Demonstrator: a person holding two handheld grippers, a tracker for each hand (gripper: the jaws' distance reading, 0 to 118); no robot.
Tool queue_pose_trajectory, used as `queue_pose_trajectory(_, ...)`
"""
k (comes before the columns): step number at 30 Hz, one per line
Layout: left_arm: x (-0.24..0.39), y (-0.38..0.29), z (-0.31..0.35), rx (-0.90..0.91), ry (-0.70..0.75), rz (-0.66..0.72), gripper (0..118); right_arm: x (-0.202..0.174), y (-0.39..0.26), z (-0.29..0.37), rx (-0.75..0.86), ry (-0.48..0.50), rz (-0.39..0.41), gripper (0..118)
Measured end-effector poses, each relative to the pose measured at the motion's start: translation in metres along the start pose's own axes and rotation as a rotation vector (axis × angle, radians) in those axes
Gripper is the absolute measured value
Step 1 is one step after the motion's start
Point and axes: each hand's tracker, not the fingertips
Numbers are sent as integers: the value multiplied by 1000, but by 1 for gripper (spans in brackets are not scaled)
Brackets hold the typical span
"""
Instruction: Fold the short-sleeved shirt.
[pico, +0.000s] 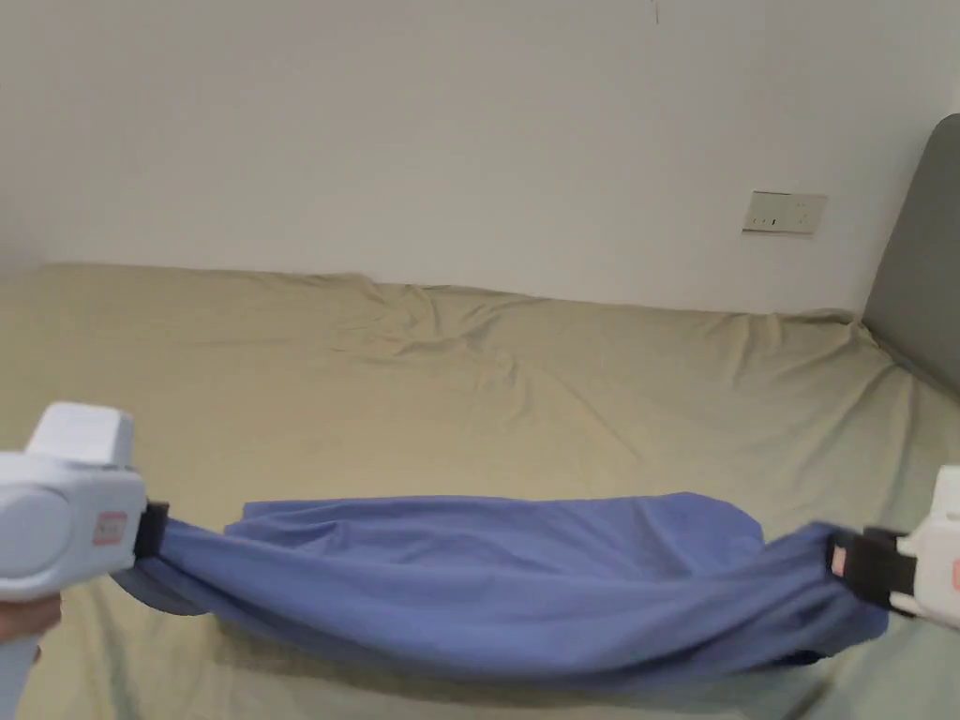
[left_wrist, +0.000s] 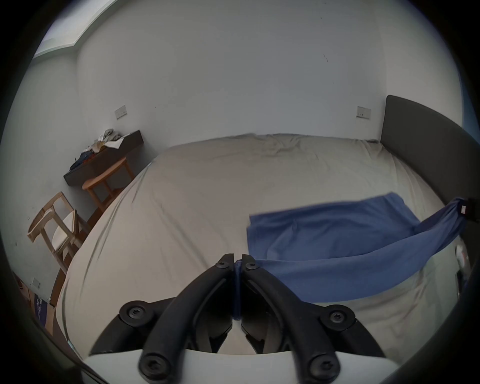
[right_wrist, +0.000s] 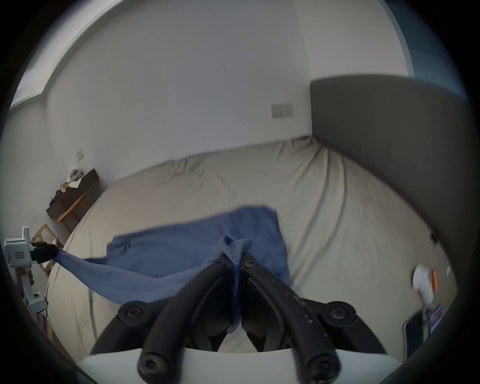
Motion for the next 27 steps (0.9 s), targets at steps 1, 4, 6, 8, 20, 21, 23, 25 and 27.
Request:
queue_pose_trajectory(1, -1, -15, 5, -12, 11, -18, 3, 4, -18, 5, -20, 9, -12, 8)
queue_pose_trajectory(4, -11, -57, 20, -49, 10, 14, 3, 10, -65, 28, -46, 35, -46, 8)
queue_pose_trajectory(6, -17, -81, 32, -86, -18, 83, 3, 11, -93, 46, -54, 50, -40, 8)
queue_pose_trajectory(8, -23, -104, 45, -78, 1, 85, 3, 15, -119, 61, -71, 61, -14, 8)
queue_pose_trajectory(20, -50, -224, 111, -160, 52, 167, 3, 14, -219, 147, -133, 23, -25, 8)
queue_pose_trajectory(21, -50, -234, 114, -174, 58, 165, 3, 13, -226, 150, -143, 15, -16, 8)
queue_pose_trajectory(23, -49, -251, 116, -205, 53, 157, 3, 12, -238, 151, -162, -5, 6, 8)
queue_pose_trajectory(25, -48, -263, 115, -237, 50, 175, 3, 13, -250, 149, -184, -30, 8, 8)
queue_pose_trajectory(27, -45, -274, 115, -255, 42, 192, 3, 11, -259, 145, -197, -45, 8, 8)
